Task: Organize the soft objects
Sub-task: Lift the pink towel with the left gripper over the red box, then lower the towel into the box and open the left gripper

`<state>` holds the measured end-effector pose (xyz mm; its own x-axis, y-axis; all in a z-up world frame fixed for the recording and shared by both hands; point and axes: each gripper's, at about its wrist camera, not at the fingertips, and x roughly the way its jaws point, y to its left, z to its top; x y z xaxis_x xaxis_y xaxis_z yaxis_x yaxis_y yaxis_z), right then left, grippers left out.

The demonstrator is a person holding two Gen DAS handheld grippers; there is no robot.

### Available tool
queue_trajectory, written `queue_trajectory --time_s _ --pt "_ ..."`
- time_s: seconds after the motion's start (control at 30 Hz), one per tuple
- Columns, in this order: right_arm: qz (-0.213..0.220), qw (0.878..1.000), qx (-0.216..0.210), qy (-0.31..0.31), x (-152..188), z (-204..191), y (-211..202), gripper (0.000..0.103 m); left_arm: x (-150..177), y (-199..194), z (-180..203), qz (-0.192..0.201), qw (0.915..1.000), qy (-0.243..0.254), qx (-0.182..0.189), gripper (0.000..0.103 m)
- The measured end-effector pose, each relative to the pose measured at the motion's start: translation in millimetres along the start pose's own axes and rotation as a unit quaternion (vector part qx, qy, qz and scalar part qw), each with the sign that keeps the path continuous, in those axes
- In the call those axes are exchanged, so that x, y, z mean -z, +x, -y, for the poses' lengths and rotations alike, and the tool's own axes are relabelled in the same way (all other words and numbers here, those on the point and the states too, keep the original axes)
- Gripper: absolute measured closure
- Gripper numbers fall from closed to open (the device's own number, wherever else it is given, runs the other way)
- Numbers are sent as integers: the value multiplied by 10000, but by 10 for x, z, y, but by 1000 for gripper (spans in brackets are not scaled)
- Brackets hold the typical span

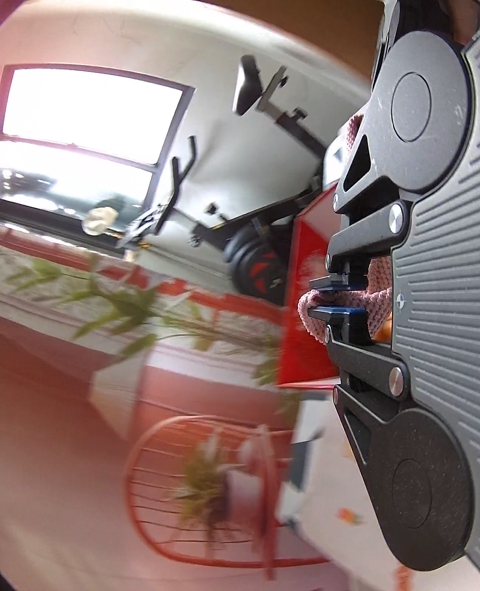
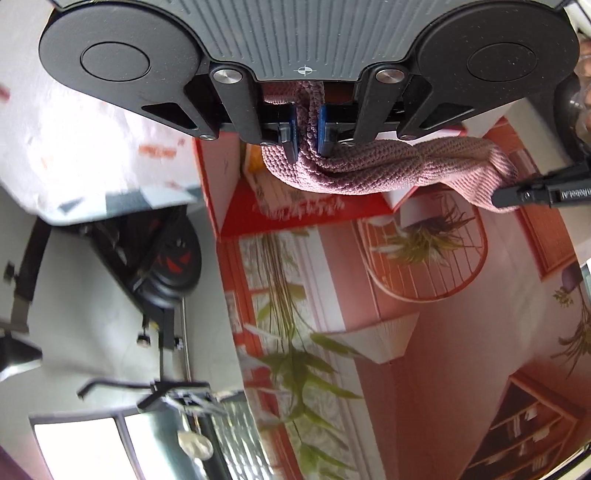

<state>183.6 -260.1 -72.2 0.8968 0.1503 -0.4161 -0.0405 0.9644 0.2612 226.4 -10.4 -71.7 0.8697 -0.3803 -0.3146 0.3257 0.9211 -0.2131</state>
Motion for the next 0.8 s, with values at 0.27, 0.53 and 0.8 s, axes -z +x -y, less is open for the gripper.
queue_trajectory --time_s 0.27,0.53,0.8 --pt "11 9984 323 -459 -447 8 681 94 -231 589 134 67 9985 206 -509 94" --pt "-996 9911 687 -546 -277 64 1462 94 -6 1230 -96 -1136 9912 -6 -672 94" --pt "-1499 9856 732 -256 -138 113 1730 93 123 1382 -276 -1529 9867 -63 -553 94"
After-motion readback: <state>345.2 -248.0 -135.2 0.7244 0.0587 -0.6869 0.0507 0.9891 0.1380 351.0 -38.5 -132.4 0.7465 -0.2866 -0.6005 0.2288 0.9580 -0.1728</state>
